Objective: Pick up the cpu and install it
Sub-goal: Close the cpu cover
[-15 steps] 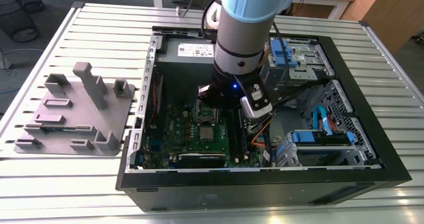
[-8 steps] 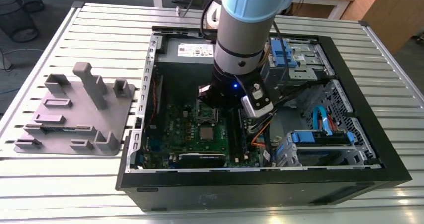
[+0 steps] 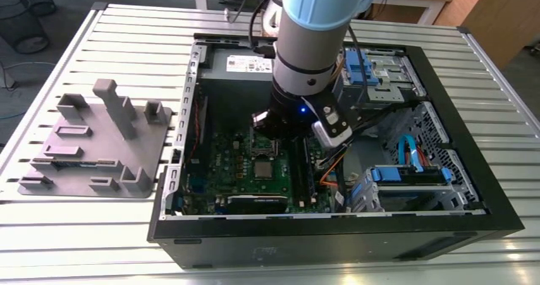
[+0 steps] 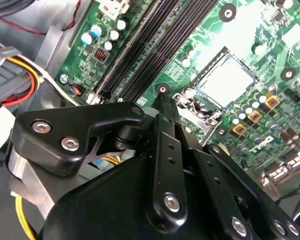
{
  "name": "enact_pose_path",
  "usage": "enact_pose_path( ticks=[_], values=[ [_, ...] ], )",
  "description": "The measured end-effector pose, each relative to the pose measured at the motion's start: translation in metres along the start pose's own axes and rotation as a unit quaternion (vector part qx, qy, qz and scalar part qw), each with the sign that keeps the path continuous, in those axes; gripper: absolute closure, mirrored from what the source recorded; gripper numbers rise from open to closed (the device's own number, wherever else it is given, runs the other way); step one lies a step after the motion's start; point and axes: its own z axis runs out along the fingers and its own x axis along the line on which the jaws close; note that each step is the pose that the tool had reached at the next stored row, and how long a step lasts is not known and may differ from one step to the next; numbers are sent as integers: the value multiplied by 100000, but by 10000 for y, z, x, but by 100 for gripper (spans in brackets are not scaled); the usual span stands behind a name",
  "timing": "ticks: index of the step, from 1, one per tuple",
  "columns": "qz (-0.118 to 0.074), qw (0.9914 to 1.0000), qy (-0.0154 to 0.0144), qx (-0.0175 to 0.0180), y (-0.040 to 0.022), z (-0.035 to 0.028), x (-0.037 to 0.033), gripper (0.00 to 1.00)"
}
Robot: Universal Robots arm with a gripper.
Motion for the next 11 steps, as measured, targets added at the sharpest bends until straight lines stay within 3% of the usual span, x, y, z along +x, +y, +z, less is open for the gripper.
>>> enact_pose_path(
  ticks=[5,11],
  values=[
    [-3444,99940,-246,-183,0,8,0,89],
    [-7463,99719,-494,-401,0,17,0,89]
  ],
)
